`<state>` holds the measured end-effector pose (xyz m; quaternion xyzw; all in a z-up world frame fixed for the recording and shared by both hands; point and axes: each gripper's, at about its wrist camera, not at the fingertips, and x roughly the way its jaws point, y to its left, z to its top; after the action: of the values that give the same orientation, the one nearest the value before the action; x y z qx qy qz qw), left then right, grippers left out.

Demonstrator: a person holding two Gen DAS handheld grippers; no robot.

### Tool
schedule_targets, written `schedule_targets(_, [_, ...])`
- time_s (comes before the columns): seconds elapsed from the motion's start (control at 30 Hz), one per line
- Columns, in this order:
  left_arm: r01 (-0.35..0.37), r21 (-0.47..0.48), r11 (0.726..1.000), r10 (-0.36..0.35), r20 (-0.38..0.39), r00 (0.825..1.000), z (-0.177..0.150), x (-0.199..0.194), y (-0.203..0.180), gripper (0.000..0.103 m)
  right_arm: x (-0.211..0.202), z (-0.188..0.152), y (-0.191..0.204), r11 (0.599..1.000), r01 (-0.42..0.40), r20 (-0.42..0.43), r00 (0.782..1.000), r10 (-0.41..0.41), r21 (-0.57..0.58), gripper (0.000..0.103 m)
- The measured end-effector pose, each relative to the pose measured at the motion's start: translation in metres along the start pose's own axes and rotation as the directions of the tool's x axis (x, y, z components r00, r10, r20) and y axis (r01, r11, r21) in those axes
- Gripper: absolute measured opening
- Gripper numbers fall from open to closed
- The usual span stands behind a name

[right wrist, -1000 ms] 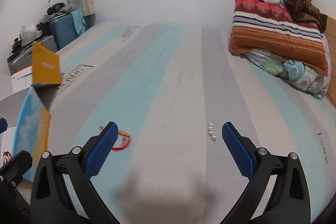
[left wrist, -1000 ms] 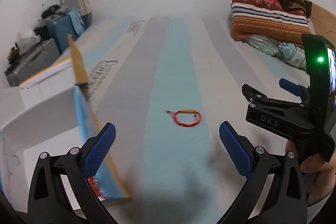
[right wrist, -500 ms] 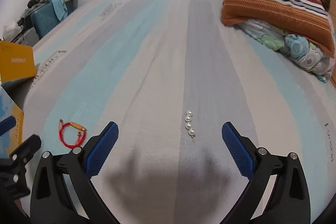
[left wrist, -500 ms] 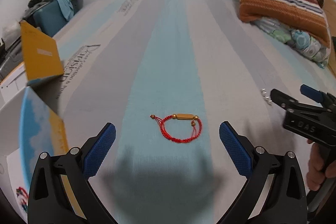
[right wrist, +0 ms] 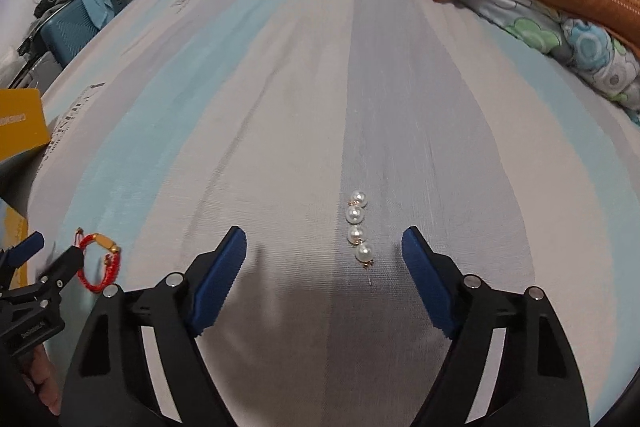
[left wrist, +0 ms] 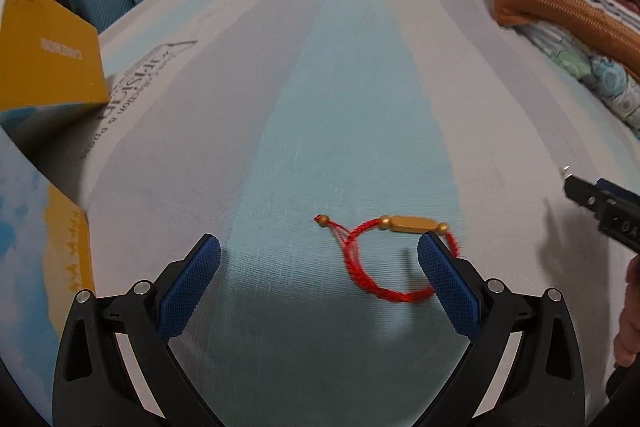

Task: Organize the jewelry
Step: 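Grasp the red string bracelet with the left tool while the right tool grasps the pearl earrings, then carry the red string bracelet and pearl earrings over the white box with both tools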

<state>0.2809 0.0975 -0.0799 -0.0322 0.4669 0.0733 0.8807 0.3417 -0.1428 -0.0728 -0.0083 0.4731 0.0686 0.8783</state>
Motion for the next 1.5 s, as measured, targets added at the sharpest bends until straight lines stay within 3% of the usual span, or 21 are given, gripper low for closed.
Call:
schedule_targets(0.17, [-0.003,0.017,1.0,0.003,-0.01,1.0,0.0,0.006,-0.004,0.096,0.006,0.0,-0.006,1.0,-0.011,-0.014,1.0,0.011,0.024,0.06])
schedule_targets(0.23, [0.005,0.02,1.0,-0.005,-0.021,1.0,0.0,0.009,-0.005,0.09,0.009,0.0,-0.006,1.0,-0.009,-0.02,1.0,0.01,0.022,0.055])
schedule_targets(0.4, [0.037,-0.006,0.999,-0.037,-0.047,0.998,-0.003,0.012,-0.003,0.067,0.019,-0.004,0.001,1.0,0.021,-0.04,0.999,-0.022,-0.018,0.041])
schedule_targets(0.67, [0.056,-0.015,0.998,-0.057,-0.063,0.996,-0.005,0.01,0.001,0.039,0.02,-0.007,0.0,0.999,0.035,-0.044,0.998,-0.036,-0.022,0.014])
schedule_targets(0.8, [0.08,-0.015,0.997,-0.081,-0.073,0.994,-0.005,0.008,0.001,0.015,0.02,-0.007,0.002,0.998,0.048,-0.04,0.998,-0.05,-0.036,0.011])
schedule_targets(0.87, [0.085,-0.009,0.996,-0.085,-0.076,0.993,-0.006,0.007,-0.001,0.008,0.02,-0.007,0.003,0.998,0.053,-0.038,0.998,-0.055,-0.038,0.011])
schedule_targets(1.5, [0.094,0.012,0.996,-0.094,0.006,0.996,-0.008,-0.028,-0.004,0.005,-0.01,-0.005,0.006,1.0,0.017,0.03,0.999,-0.017,-0.014,0.011])
